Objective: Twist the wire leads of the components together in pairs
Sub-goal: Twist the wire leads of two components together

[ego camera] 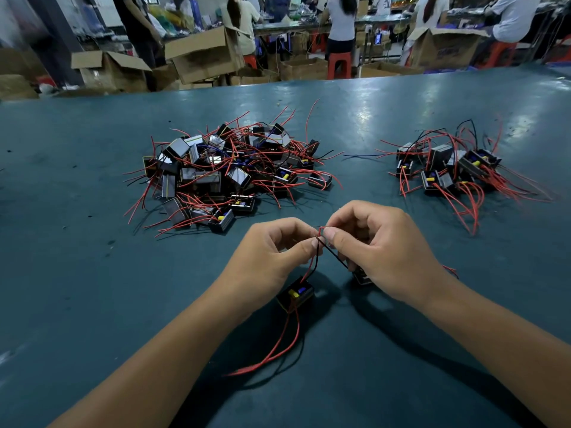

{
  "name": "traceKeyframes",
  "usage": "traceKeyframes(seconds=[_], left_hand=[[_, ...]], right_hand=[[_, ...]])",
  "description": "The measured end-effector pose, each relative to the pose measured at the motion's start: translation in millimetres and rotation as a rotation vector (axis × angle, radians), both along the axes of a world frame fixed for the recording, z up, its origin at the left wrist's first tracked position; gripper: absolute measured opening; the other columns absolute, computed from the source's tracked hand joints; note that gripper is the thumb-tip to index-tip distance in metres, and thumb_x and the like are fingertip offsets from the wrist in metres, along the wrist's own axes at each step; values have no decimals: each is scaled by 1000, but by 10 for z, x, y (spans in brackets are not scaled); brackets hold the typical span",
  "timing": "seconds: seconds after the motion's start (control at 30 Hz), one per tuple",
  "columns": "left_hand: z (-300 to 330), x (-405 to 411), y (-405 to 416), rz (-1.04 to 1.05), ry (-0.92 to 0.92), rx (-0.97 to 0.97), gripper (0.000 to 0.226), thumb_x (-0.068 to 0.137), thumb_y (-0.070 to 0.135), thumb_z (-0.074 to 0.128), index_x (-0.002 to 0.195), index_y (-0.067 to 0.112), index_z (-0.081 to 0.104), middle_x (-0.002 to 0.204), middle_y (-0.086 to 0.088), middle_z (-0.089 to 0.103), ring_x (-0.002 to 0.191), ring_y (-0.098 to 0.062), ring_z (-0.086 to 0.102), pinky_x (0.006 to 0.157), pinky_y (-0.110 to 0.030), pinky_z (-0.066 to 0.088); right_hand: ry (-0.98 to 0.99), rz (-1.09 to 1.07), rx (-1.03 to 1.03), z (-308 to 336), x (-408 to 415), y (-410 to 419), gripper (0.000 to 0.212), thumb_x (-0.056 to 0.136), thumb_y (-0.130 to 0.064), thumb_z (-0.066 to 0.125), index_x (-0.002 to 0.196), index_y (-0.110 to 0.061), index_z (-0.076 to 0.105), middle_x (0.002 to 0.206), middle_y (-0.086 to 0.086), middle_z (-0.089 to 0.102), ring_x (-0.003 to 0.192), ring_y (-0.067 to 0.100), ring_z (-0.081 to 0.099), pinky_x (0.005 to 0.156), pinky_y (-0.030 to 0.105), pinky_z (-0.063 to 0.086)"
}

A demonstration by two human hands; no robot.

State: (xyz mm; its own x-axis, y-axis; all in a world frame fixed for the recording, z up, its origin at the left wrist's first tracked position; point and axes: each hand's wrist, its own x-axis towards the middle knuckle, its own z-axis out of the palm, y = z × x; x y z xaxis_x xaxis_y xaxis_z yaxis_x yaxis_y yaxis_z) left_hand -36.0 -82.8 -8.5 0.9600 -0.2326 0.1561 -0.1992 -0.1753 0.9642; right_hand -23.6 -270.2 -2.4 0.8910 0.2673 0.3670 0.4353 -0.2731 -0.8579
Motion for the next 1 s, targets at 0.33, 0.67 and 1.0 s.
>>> traceKeyframes(seconds=[0.33,0.67,1.0], left_hand=[[-4,36,111,5,-47,83,7,90,20,72,84,18,74,83,-8,73,78,-11,63,75,-26,51],[35,65,156,153,-115,226,10,91,16,69,91,25,65,86,9,69,74,-8,59,68,-28,49],[4,-1,76,188,-336,413,10,87,34,76,85,26,70,73,11,60,65,-5,49,62,-25,42]], right_hand=[[-59,-49,-71,14,14,-26,16,91,-14,68,77,-22,64,58,-8,60,48,5,51,48,19,42],[-208,-115,-147,99,66,-103,11,91,-21,69,83,-25,62,76,-9,64,70,10,59,61,16,44],[-372,-180,-379,13,34,-38,12,84,-27,77,86,-22,66,75,-12,50,70,5,49,64,26,41]])
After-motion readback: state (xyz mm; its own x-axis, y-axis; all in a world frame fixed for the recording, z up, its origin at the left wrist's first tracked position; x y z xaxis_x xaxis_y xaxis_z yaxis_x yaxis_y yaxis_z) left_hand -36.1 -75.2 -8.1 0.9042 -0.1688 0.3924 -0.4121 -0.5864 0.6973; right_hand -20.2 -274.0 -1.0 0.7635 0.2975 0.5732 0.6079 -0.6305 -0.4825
